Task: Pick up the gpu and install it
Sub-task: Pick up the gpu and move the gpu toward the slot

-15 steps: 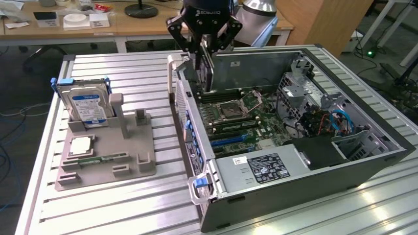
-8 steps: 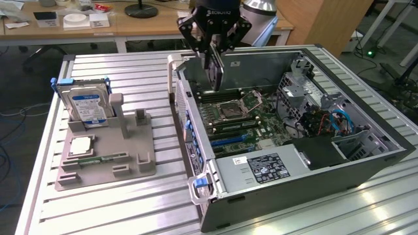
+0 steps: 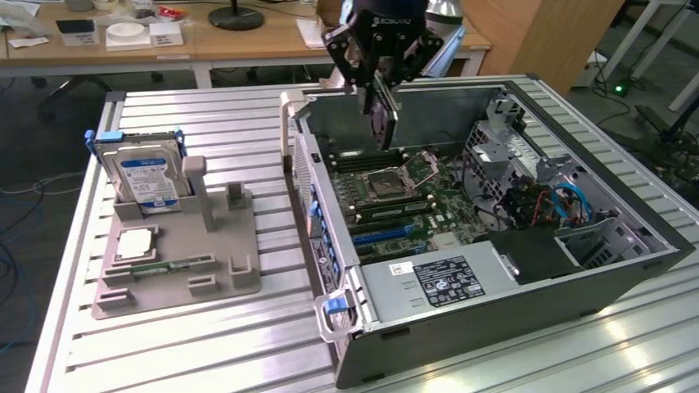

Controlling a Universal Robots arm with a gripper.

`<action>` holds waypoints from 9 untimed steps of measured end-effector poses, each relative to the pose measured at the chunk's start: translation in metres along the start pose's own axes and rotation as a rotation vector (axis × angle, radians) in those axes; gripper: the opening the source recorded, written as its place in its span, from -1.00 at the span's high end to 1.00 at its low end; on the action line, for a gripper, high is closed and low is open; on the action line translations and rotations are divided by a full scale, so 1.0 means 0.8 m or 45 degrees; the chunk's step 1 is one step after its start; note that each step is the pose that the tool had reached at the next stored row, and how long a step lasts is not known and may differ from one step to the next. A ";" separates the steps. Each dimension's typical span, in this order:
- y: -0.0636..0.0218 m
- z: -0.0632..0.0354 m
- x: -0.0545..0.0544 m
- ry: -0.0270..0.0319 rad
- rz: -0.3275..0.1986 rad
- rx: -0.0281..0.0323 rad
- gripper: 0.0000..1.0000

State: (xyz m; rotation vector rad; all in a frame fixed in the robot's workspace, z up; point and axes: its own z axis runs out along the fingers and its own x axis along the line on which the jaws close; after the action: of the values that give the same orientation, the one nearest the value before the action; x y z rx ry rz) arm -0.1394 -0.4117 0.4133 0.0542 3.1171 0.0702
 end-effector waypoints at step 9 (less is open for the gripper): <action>0.001 0.001 -0.035 0.0016 -0.022 -0.0010 0.44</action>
State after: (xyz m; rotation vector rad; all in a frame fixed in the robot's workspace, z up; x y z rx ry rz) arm -0.1110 -0.4117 0.4132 0.0269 3.1183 0.0712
